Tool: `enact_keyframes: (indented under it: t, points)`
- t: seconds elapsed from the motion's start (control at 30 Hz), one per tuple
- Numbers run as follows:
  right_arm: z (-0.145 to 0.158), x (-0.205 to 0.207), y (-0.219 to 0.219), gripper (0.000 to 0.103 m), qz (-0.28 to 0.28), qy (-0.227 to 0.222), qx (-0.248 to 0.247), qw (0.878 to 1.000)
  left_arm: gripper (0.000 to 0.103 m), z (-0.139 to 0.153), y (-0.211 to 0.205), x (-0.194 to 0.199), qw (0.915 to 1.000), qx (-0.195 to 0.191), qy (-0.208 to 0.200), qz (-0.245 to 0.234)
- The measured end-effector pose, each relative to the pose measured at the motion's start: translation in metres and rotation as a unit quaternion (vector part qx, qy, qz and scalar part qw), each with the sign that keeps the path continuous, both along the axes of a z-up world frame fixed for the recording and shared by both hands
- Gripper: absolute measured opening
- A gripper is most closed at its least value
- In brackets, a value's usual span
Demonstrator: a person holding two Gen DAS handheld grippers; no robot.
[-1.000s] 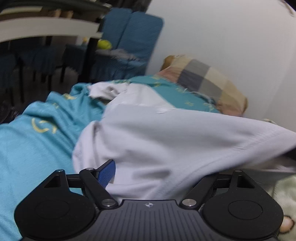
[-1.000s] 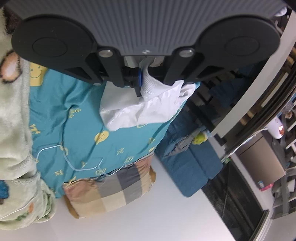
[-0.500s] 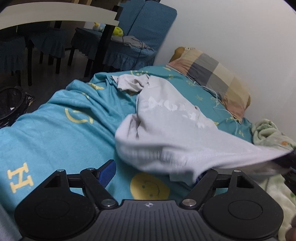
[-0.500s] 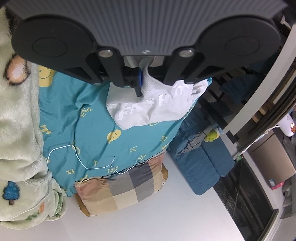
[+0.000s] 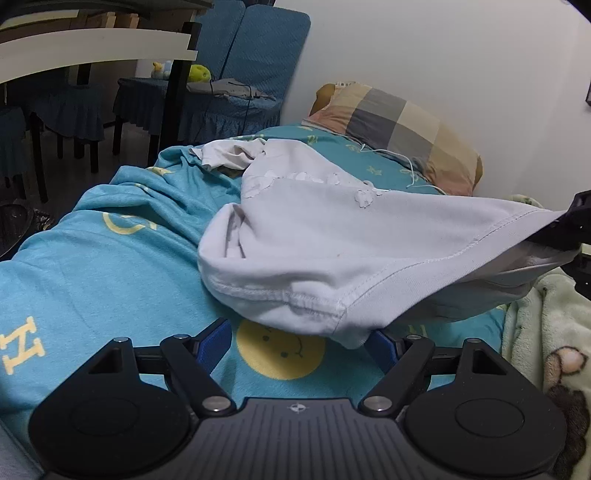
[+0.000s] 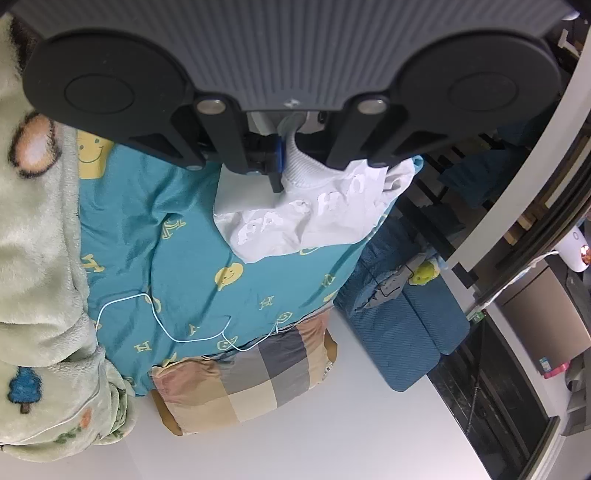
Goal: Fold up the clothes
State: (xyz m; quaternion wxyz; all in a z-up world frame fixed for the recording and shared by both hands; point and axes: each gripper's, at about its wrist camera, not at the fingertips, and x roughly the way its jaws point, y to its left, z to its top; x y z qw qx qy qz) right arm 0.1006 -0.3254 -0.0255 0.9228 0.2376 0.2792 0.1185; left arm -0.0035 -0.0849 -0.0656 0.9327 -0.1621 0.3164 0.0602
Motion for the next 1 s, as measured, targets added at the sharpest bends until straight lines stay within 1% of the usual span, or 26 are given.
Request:
enact_keyframes:
  t: [0.1, 0.17, 0.2, 0.23, 0.27, 0.3, 0.33, 0.37, 0.4, 0.43, 0.47, 0.53, 0.63, 0.7, 0.8, 0.83, 0.87, 0.93, 1.0]
  points:
    - [0.001, -0.001, 0.002, 0.007, 0.003, -0.004, -0.003, 1.0, 0.08, -0.002, -0.005, 0.006, 0.9998, 0.007, -0.008, 0.014]
    - [0.001, -0.002, 0.003, 0.007, 0.004, -0.007, -0.005, 1.0, 0.077, -0.001, -0.003, 0.012, 0.9995, 0.01, -0.012, 0.028]
    - [0.001, -0.003, 0.003, 0.007, 0.002, -0.008, -0.008, 1.0, 0.069, -0.001, -0.002, 0.014, 0.999, 0.015, -0.012, 0.04]
    - [0.0, -0.003, 0.002, 0.007, 0.0, -0.008, -0.012, 1.0, 0.065, 0.0, 0.001, 0.015, 0.9984, 0.015, -0.011, 0.054]
    - [-0.001, -0.004, 0.002, 0.007, -0.002, -0.008, -0.017, 1.0, 0.062, 0.001, 0.007, 0.017, 0.9979, 0.006, -0.012, 0.064]
    - [-0.002, -0.004, 0.004, 0.007, -0.007, -0.008, -0.033, 0.999, 0.053, 0.002, 0.015, 0.018, 0.9974, -0.006, -0.015, 0.071]
    - [-0.004, -0.005, 0.009, 0.008, -0.015, -0.007, -0.068, 0.998, 0.042, 0.003, 0.022, 0.019, 0.9968, -0.015, -0.018, 0.076]
    - [-0.005, -0.005, 0.014, 0.009, -0.024, -0.006, -0.102, 0.994, 0.036, 0.006, 0.03, 0.019, 0.9962, -0.023, -0.023, 0.081]
    - [-0.008, -0.005, 0.018, 0.009, -0.03, -0.003, -0.13, 0.991, 0.024, 0.009, 0.037, 0.02, 0.9955, -0.033, -0.029, 0.084]
    - [-0.013, -0.003, 0.02, 0.009, -0.031, 0.007, -0.142, 0.989, 0.015, 0.013, 0.044, 0.02, 0.9949, -0.042, -0.037, 0.084]
    - [-0.019, 0.0, 0.021, 0.01, -0.029, 0.024, -0.149, 0.988, 0.013, 0.019, 0.049, 0.021, 0.9943, -0.046, -0.049, 0.083]
    - [-0.035, 0.005, 0.022, 0.01, -0.021, 0.065, -0.157, 0.985, 0.011, 0.034, 0.056, 0.02, 0.9929, -0.042, -0.077, 0.079]
    - [-0.054, 0.008, 0.023, 0.016, -0.002, 0.116, -0.146, 0.982, 0.008, 0.057, 0.062, 0.02, 0.991, -0.029, -0.112, 0.068]
    - [-0.059, 0.005, 0.026, 0.017, 0.006, 0.132, -0.146, 0.98, 0.008, 0.068, 0.065, 0.021, 0.9899, -0.023, -0.126, 0.059]
    - [-0.052, -0.006, 0.03, 0.016, 0.001, 0.127, -0.162, 0.979, 0.007, 0.078, 0.067, 0.021, 0.9902, -0.018, -0.131, 0.046]
    - [-0.046, -0.012, 0.029, 0.013, -0.001, 0.12, -0.161, 0.98, 0.007, 0.08, 0.07, 0.021, 0.9902, -0.021, -0.131, 0.043]
    - [-0.039, -0.018, 0.028, 0.008, -0.006, 0.11, -0.161, 0.981, 0.007, 0.082, 0.072, 0.02, 0.9903, -0.027, -0.131, 0.039]
    - [-0.021, -0.029, 0.025, 0.007, -0.019, 0.085, -0.153, 0.984, 0.006, 0.091, 0.078, 0.018, 0.9896, -0.04, -0.136, 0.028]
    - [0.002, -0.04, 0.024, 0.007, -0.028, 0.058, -0.142, 0.988, 0.005, 0.106, 0.082, 0.012, 0.9861, -0.051, -0.157, 0.017]
